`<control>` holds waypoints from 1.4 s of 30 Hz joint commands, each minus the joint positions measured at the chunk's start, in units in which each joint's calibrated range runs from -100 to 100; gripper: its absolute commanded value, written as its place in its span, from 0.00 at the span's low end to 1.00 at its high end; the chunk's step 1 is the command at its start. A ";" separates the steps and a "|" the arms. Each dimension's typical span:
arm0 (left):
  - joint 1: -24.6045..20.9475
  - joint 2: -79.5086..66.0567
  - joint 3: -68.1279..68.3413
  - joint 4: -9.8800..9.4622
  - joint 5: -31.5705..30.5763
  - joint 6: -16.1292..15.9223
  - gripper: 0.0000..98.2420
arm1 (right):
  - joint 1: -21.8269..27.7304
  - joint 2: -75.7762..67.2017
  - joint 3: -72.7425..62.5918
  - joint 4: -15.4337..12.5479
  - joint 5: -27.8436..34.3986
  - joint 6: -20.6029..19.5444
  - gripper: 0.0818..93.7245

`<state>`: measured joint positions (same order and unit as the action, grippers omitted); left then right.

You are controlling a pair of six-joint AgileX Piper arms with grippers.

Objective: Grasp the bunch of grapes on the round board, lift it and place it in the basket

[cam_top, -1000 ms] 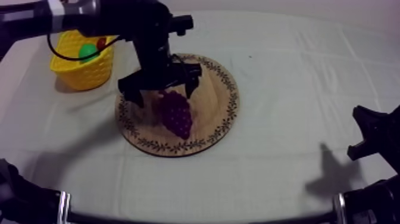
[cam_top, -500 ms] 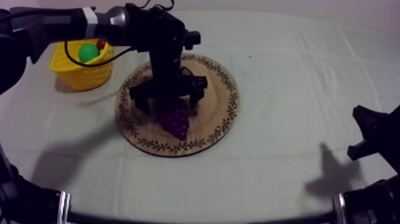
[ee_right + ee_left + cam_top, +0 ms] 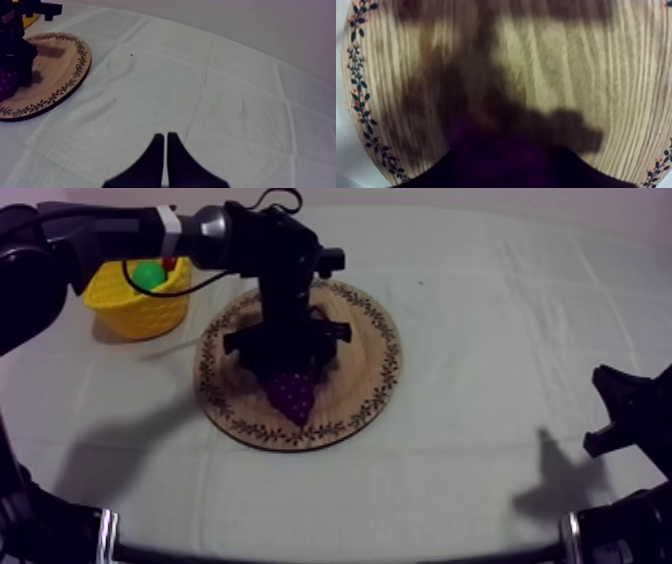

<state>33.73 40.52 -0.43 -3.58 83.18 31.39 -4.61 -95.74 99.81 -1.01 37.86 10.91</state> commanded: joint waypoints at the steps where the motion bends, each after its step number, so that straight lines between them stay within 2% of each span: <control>1: 0.00 -0.01 -0.11 -0.19 -0.01 0.08 0.57 | 0.02 -0.01 -0.03 0.01 -0.04 0.05 0.00; 13: -0.71 -6.29 2.72 -2.35 -0.76 -0.90 0.43 | 0.02 -0.01 -0.03 0.01 -0.04 0.05 0.00; 21: -1.49 -21.82 11.61 -4.82 -0.67 -4.89 0.43 | 0.02 -0.01 -0.03 0.01 -0.04 0.05 0.00; 27: -3.99 -34.58 19.67 -6.30 -0.66 -8.94 0.44 | 0.02 -0.01 -0.03 0.01 -0.04 0.05 0.00; 31: -6.75 -42.01 22.66 -8.10 -1.25 -12.12 0.45 | 0.02 -0.01 -0.03 0.01 -0.04 0.05 0.00; 35: -10.08 -47.01 24.20 -10.80 -4.48 -14.75 0.43 | 0.02 -0.01 -0.03 0.01 -0.04 0.05 0.00; 39: -12.82 -49.10 24.15 -14.02 -8.62 -16.11 0.41 | 0.02 -0.01 -0.03 0.01 -0.04 0.05 0.00; 42: -14.74 -49.02 22.55 -15.53 -11.08 -16.84 0.42 | 0.02 -0.01 -0.03 0.01 -0.04 0.05 0.00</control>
<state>20.05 -8.72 22.81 -18.50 73.31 14.81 -4.61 -95.74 99.81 -1.01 37.86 10.82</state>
